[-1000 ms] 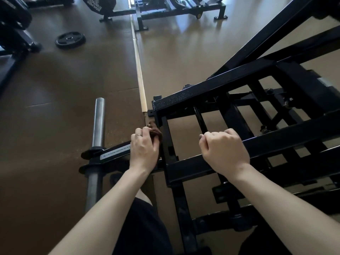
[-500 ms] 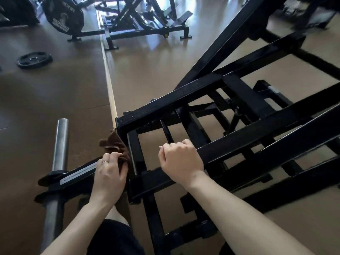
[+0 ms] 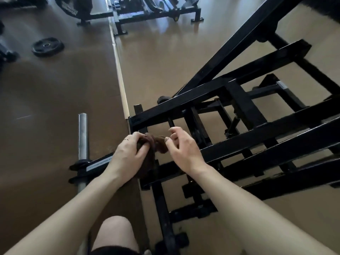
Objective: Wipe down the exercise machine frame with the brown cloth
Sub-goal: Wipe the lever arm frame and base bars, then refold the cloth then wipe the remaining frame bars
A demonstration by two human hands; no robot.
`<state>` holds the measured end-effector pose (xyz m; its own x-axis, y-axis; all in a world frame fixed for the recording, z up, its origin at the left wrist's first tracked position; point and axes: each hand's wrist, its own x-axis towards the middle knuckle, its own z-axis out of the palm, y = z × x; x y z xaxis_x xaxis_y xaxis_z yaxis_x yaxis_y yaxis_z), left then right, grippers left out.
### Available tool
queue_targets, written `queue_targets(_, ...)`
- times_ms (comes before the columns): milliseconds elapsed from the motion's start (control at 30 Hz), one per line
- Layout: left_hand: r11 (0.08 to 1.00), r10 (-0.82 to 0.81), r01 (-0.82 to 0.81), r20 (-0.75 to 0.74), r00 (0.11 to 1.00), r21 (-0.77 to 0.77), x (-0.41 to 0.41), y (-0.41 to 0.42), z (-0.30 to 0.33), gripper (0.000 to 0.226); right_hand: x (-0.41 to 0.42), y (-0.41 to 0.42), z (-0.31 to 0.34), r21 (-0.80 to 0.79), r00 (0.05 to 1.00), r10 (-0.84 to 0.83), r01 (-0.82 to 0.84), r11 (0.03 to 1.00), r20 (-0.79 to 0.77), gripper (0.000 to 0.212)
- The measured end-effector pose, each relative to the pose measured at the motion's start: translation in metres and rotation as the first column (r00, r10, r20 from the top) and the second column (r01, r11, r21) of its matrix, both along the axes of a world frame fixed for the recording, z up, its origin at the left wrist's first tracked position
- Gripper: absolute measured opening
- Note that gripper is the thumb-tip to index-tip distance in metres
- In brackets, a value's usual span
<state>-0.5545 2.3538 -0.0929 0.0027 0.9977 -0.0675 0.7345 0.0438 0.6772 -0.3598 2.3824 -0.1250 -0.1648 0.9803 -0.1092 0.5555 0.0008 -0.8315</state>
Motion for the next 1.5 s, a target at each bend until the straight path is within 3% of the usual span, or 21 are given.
queue_targets(67, 0.997, -0.055, 0.057, 0.049, 0.997, -0.046, 0.01, -0.007, 0.046, 0.01, -0.003, -0.008, 0.05, -0.147, 0.968, -0.062, 0.027, 0.989, -0.241, 0.043)
queue_targets(200, 0.979, -0.155, 0.164, 0.086, 0.984, -0.123, 0.029, -0.027, 0.146, 0.012, -0.003, -0.034, 0.152, -0.357, 0.912, -0.061, -0.097, 0.929, -0.406, 0.046)
queue_targets(333, 0.952, -0.097, 0.154, 0.215, 0.972, -0.263, 0.032, -0.051, 0.238, 0.01, 0.005, -0.066, 0.241, -0.451, 0.904, -0.074, -0.138, 0.882, -0.422, 0.041)
queue_targets(500, 0.874, 0.153, 0.055, 0.381, 0.912, -0.482, 0.025, -0.089, 0.322, 0.014, 0.011, -0.1, 0.326, -0.575, 0.907, -0.143, -0.124, 0.809, -0.397, 0.032)
queue_targets(667, 0.79, 0.437, -0.024, 0.535, 0.723, -0.613, 0.005, -0.114, 0.365, 0.015, 0.004, -0.111, 0.378, -0.678, 0.897, -0.204, -0.131, 0.723, -0.391, 0.021)
queue_targets(767, 0.786, 0.541, -0.08, 0.619, 0.57, -0.613, -0.024, -0.114, 0.381, 0.03, 0.004, -0.112, 0.399, -0.705, 0.868, -0.292, -0.089, 0.704, -0.401, 0.025)
queue_targets(833, 0.779, 0.571, -0.106, 0.631, 0.525, -0.618, -0.047, -0.112, 0.391, 0.034, 0.004, -0.112, 0.414, -0.718, 0.828, -0.351, -0.087, 0.691, -0.438, 0.031)
queue_targets(900, 0.774, 0.557, -0.118, 0.581, 0.593, -0.622, -0.071, -0.106, 0.4, 0.026, -0.002, -0.109, 0.431, -0.725, 0.784, -0.386, -0.114, 0.679, -0.486, 0.035)
queue_targets(933, 0.777, 0.517, -0.105, 0.535, 0.668, -0.62, -0.083, -0.103, 0.403, 0.03, -0.007, -0.106, 0.44, -0.725, 0.768, -0.396, -0.128, 0.677, -0.504, 0.036)
queue_targets(1000, 0.787, 0.354, -0.032, 0.409, 0.841, -0.616, -0.108, -0.093, 0.41, 0.048, -0.025, -0.098, 0.458, -0.716, 0.752, -0.39, -0.153, 0.681, -0.531, 0.032)
queue_targets(1067, 0.77, 0.122, 0.133, 0.348, 0.93, -0.624, -0.128, -0.084, 0.414, 0.07, -0.056, -0.091, 0.477, -0.695, 0.768, -0.351, -0.165, 0.7, -0.536, 0.028)
queue_targets(1133, 0.752, -0.05, 0.303, 0.408, 0.912, -0.585, -0.145, -0.077, 0.416, 0.083, -0.098, -0.084, 0.493, -0.65, 0.826, -0.244, -0.182, 0.738, -0.508, 0.026)
queue_targets(1200, 0.741, -0.137, 0.421, 0.497, 0.857, -0.523, -0.157, -0.07, 0.418, 0.073, -0.14, -0.078, 0.506, -0.594, 0.881, -0.128, -0.194, 0.781, -0.456, 0.02)
queue_targets(1300, 0.8, -0.149, 0.403, 0.503, 0.851, -0.445, -0.175, -0.055, 0.426, 0.041, -0.182, -0.066, 0.523, -0.555, 0.914, -0.102, -0.147, 0.818, -0.393, 0.011)
queue_targets(1500, 0.765, -0.266, 0.451, 0.412, 0.871, -0.46, -0.213, -0.028, 0.446, 0.022, -0.184, -0.039, 0.548, -0.287, 0.996, -0.049, 0.027, 0.958, -0.07, 0.006)
